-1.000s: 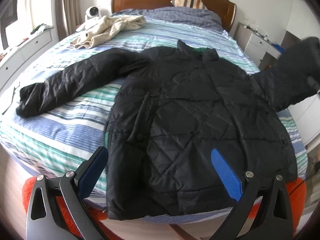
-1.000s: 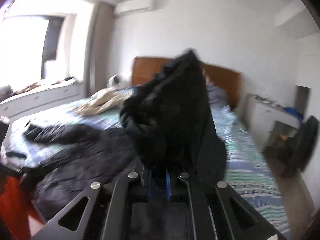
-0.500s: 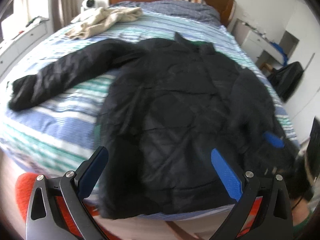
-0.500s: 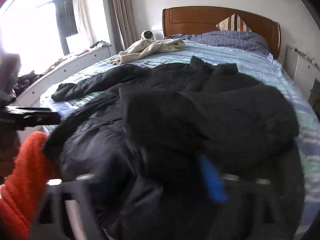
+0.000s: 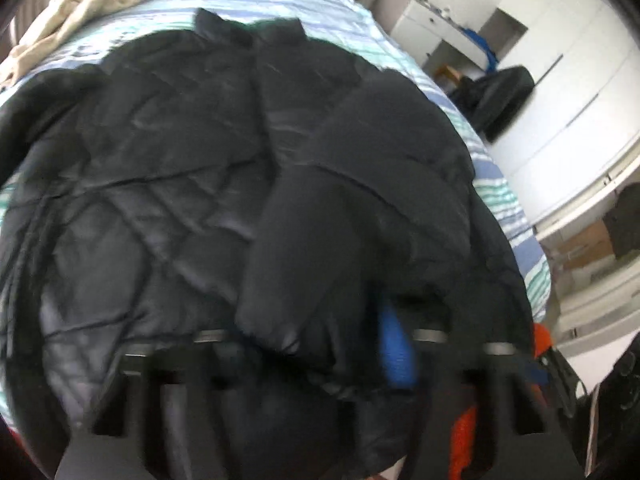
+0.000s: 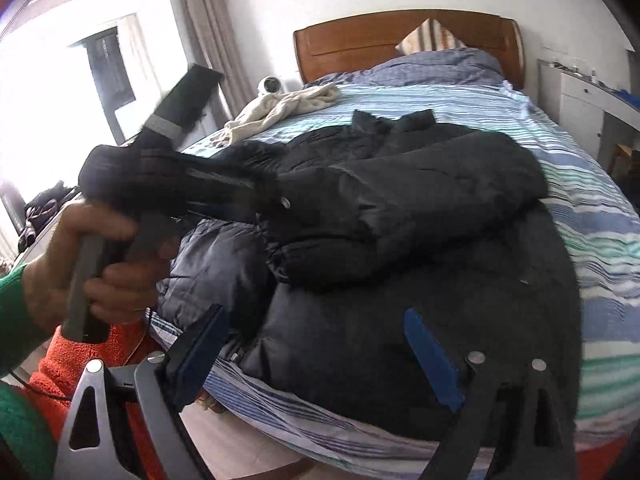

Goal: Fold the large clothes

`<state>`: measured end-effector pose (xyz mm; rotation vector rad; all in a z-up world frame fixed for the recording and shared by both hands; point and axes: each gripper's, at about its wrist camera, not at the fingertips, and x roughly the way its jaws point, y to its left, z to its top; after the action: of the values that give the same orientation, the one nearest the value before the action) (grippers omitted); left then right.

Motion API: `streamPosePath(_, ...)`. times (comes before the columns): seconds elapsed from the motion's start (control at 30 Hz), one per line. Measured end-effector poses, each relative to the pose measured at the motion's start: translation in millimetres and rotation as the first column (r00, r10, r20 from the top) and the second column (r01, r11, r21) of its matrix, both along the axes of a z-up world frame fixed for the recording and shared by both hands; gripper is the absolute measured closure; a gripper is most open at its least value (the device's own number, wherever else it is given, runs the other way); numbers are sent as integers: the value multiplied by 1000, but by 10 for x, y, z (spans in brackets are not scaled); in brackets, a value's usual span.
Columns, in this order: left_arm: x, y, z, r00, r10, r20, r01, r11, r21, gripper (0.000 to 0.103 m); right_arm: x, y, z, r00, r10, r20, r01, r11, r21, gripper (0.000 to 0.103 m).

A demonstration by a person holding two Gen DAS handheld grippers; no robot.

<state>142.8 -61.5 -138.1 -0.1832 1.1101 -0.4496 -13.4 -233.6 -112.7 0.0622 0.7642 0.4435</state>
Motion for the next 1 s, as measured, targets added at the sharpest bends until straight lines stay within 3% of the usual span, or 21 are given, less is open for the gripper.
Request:
streamPosePath(0.07,23,-37,129,999,-19,41,18,999,29,89,-2,-115,19,999,-46,-2,46,999,0,12)
streamPosePath(0.23,257,473,574,984,56,168,-71,994,86,91,21,-462,123,990,-141,2,141,990,28,12)
streamPosePath(0.3,417,781,662,973,126,195,-152,980,127,90,62,-587,178,985,-173,2,173,984,47,12)
streamPosePath(0.4,711,1122,571,953,211,217,-256,944,207,90,192,-688,226,978,-209,-10,209,975,74,12)
streamPosePath(0.53,995,1327,155,942,274,192,-319,909,267,90,402,-726,304,973,-229,-20,229,970,76,12)
streamPosePath(0.63,1027,1333,-89,938,299,173,-336,905,260,87,671,-771,358,970,-233,-64,238,967,87,13)
streamPosePath(0.7,1013,1369,-184,933,315,174,-350,907,234,86,908,-806,421,970,-225,-91,234,968,92,35)
streamPosePath(0.73,982,1386,-231,931,318,178,-352,910,217,85,1032,-815,440,969,-222,-104,231,969,83,53)
streamPosePath(0.77,958,1405,-262,931,318,180,-352,913,207,84,1215,-828,459,968,-219,-123,229,971,71,60)
streamPosePath(1.0,948,1595,-391,928,337,158,-354,930,100,80,2656,-867,424,942,-298,-155,311,948,64,60)
